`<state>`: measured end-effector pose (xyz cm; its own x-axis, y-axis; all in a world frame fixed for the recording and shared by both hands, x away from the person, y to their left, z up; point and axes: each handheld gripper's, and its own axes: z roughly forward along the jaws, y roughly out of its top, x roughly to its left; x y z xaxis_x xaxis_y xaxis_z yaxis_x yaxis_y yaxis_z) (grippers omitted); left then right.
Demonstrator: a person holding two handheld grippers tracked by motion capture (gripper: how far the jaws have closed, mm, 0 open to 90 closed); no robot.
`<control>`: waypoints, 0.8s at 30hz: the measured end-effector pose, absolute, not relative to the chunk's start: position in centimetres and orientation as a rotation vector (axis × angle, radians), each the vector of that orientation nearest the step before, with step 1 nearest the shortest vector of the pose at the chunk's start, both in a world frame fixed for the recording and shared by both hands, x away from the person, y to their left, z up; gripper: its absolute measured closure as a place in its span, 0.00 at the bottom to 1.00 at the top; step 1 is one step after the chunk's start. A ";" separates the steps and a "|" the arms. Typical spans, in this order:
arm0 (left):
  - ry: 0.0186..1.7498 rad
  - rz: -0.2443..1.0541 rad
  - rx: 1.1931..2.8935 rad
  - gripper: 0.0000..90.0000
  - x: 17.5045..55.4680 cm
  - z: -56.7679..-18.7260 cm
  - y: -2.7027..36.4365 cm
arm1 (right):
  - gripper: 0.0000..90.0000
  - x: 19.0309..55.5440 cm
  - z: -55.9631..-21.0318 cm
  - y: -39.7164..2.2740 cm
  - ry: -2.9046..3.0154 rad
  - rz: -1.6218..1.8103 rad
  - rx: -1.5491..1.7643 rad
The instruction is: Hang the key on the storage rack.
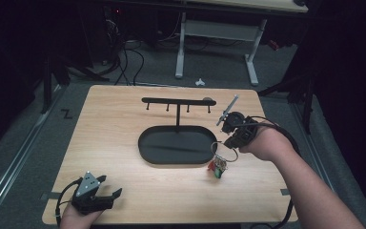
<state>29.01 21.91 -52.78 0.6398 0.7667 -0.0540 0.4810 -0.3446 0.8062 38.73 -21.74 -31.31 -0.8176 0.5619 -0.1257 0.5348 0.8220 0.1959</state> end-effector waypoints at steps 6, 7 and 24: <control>0.977 0.427 2.002 0.24 29.0 -52.8 21.9 | 0.97 39.1 -29.6 -21.6 2.795 0.241 0.859; 0.976 0.424 2.005 0.24 29.0 -52.7 22.0 | 0.97 39.2 -29.3 -21.6 2.792 0.243 0.859; 0.975 0.426 2.006 0.24 29.0 -52.7 22.0 | 0.97 41.6 -27.4 -20.2 2.761 0.255 0.867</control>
<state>29.01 22.05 -52.68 0.6390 0.7671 -0.0563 0.4803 -0.3408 0.8082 41.57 -20.22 -27.43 -0.7966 0.5799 -0.1710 0.5388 0.8092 0.2343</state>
